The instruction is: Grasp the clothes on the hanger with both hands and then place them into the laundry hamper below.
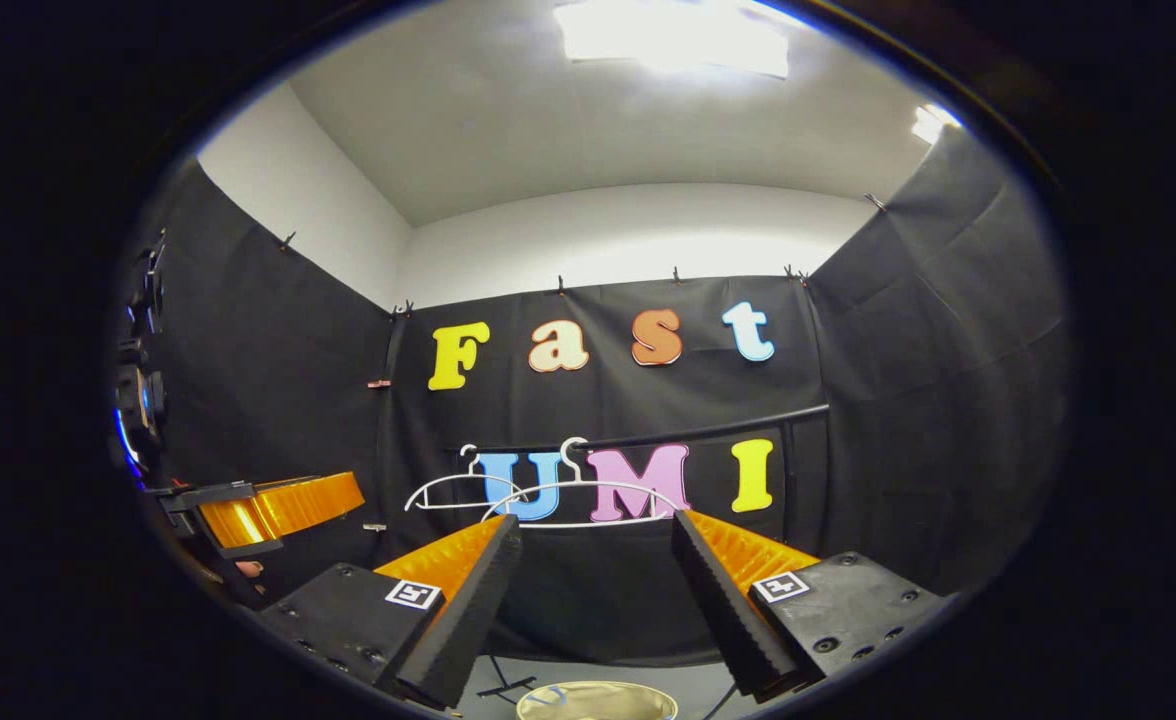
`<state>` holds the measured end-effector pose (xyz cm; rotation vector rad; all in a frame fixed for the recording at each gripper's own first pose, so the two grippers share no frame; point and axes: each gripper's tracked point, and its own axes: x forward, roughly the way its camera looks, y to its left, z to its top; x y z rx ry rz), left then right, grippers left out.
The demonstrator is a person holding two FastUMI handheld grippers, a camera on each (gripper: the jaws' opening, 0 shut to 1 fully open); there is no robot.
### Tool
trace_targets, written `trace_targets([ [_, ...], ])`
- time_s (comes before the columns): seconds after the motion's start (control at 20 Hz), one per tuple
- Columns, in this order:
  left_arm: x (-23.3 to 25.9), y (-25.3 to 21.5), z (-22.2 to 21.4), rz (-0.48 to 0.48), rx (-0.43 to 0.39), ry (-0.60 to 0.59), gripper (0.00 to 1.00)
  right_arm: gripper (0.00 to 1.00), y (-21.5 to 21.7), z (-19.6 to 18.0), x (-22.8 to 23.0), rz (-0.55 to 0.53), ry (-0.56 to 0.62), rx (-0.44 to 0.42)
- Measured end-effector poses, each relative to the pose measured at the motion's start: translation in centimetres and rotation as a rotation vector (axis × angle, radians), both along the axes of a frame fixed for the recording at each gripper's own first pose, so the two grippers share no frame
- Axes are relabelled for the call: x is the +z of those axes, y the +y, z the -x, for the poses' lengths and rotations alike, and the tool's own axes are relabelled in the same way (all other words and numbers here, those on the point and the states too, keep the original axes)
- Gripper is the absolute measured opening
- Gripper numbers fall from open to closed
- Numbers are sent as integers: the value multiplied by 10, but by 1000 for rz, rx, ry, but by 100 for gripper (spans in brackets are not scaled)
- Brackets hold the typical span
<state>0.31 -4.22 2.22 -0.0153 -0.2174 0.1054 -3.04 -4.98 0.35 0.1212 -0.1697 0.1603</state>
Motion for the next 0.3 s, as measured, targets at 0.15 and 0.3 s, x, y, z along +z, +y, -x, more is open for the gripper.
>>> trace_targets([
  [0.15, -1, -7, 3, 8, -2, -1, 95, 97, 2, 5, 2, -14, -5, 29],
  [0.3, -3, -9, 9, 8, 4, 7, 95, 97, -1, 11, 3, -16, -11, 34],
])
